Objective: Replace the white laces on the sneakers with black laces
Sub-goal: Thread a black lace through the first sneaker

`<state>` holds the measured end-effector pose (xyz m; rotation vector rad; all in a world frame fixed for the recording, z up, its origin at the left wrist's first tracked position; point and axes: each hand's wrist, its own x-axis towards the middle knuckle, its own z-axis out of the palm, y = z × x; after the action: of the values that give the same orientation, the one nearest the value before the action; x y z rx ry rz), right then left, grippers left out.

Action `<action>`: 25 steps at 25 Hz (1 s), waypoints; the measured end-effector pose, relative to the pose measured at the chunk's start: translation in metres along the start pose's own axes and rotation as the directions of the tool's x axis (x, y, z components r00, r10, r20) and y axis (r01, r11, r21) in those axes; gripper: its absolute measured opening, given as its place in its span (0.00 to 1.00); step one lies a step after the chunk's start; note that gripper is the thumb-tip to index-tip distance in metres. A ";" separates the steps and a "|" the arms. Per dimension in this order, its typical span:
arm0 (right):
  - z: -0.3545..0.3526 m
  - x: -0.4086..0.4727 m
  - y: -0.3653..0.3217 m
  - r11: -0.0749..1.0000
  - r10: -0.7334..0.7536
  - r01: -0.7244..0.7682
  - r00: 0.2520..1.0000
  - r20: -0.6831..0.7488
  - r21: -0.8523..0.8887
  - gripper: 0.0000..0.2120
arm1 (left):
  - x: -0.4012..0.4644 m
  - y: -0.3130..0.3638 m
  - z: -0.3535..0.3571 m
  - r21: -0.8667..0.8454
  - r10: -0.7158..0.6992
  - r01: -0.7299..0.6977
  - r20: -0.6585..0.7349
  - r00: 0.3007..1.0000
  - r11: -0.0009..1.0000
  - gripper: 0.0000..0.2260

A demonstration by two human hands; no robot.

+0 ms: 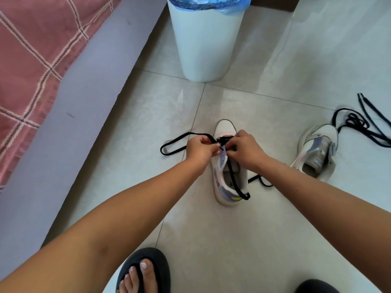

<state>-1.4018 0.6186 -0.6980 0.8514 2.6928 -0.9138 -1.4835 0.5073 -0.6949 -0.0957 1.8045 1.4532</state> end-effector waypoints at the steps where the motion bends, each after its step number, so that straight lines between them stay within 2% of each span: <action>1: 0.000 0.000 0.000 1.000 -0.002 0.002 1.000 -0.004 0.009 0.09 | 0.000 -0.001 0.000 0.026 0.008 -0.008 -0.009 1.000 1.000 0.06; 7: 0.003 -0.001 0.002 0.999 0.009 -0.008 1.000 -0.027 0.035 0.09 | 0.003 -0.005 -0.001 0.112 0.029 -0.029 0.005 1.000 0.993 0.05; 12: 0.006 -0.003 0.000 0.999 0.034 -0.032 0.998 -0.062 0.040 0.07 | -0.001 -0.008 0.001 0.432 0.160 -0.173 0.068 0.985 0.885 0.04; 15: 0.008 -0.005 -0.003 0.998 0.031 -0.034 0.998 -0.061 -0.051 0.09 | -0.009 -0.010 0.002 0.477 0.193 -0.204 0.072 0.978 0.855 0.06; 18: 0.010 -0.007 -0.006 0.977 0.018 -0.016 1.000 0.008 -0.212 0.11 | -0.026 -0.019 0.000 0.526 0.218 -0.294 0.202 0.955 0.798 0.09; 20: 0.008 -0.007 -0.012 0.927 -0.001 0.045 0.993 0.116 -0.372 0.12 | -0.037 -0.031 0.000 0.668 0.175 -0.309 0.262 0.949 0.677 0.21; 21: 0.006 -0.006 -0.014 0.885 -0.031 0.105 0.985 0.167 -0.454 0.13 | -0.041 -0.035 0.000 0.739 0.164 -0.302 0.256 0.953 0.602 0.25; 22: 0.000 -0.007 -0.020 0.837 -0.045 0.152 0.976 0.211 -0.525 0.13 | -0.043 -0.039 0.000 0.771 0.168 -0.280 0.223 0.960 0.572 0.26; 24: -0.014 -0.016 -0.028 0.761 -0.101 0.243 0.960 0.261 -0.602 0.14 | -0.045 -0.038 0.000 0.732 0.168 -0.202 0.122 0.978 0.651 0.23; 25: -0.020 -0.021 -0.029 0.759 -0.125 0.267 0.955 0.269 -0.594 0.14 | -0.045 -0.036 -0.001 0.703 0.173 -0.183 0.087 0.981 0.687 0.21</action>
<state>-1.4005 0.6024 -0.6605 0.3008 2.6396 -0.0726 -1.4353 0.4756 -0.6962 0.5010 2.2913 0.7665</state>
